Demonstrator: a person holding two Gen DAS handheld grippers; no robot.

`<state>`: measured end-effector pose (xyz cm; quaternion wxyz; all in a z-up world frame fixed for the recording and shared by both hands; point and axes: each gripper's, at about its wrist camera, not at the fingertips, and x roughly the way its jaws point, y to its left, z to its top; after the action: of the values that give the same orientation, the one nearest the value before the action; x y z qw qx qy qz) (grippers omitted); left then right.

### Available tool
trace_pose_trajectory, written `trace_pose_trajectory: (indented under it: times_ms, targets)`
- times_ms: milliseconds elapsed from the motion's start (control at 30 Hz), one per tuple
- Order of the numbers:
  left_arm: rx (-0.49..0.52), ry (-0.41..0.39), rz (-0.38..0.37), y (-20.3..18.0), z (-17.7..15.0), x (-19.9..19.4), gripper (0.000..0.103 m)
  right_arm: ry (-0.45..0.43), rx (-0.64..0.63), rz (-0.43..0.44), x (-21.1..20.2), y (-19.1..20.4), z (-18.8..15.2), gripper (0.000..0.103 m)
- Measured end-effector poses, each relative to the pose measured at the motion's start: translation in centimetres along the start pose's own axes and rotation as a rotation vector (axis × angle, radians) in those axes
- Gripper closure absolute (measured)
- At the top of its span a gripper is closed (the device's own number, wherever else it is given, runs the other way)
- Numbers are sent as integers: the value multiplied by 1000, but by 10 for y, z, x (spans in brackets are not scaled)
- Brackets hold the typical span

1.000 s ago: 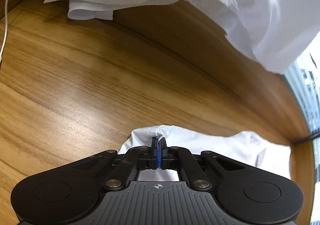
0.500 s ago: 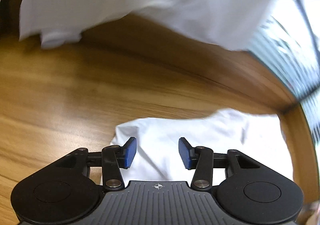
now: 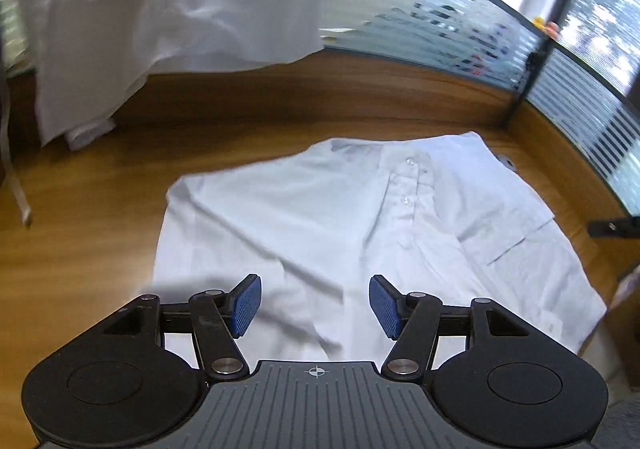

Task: Fold clothes

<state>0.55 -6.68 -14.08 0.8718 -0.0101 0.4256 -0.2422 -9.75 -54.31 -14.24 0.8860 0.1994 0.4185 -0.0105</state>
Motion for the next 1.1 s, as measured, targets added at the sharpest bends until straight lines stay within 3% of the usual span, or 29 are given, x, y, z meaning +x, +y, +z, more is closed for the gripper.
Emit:
trace_pose_trajectory:
  times_ms: [267, 467, 633, 933, 967, 1000, 1033, 1100]
  targets:
    - [-262, -17, 143, -29, -52, -38, 40, 67, -165, 153, 75, 4, 66, 64]
    - [-371, -43, 250, -53, -80, -53, 40, 131, -208, 264, 139, 12, 96, 60]
    - [-429, -54, 314, -73, -98, -62, 40, 186, -146, 299, 199, 14, 107, 48]
    - [-573, -53, 394, -87, -124, -75, 40, 240, 23, 362, 285, 19, 118, 48]
    - [-587, -56, 402, -88, -127, -76, 40, 241, 37, 367, 289, 19, 118, 53]
    - [-602, -59, 409, -88, -129, -77, 40, 242, 50, 372, 292, 18, 119, 77]
    - [-612, -60, 417, -89, -131, -78, 40, 239, 57, 380, 294, 18, 121, 89]
    - [-628, -65, 426, -90, -134, -78, 40, 213, 38, 412, 287, 21, 127, 93]
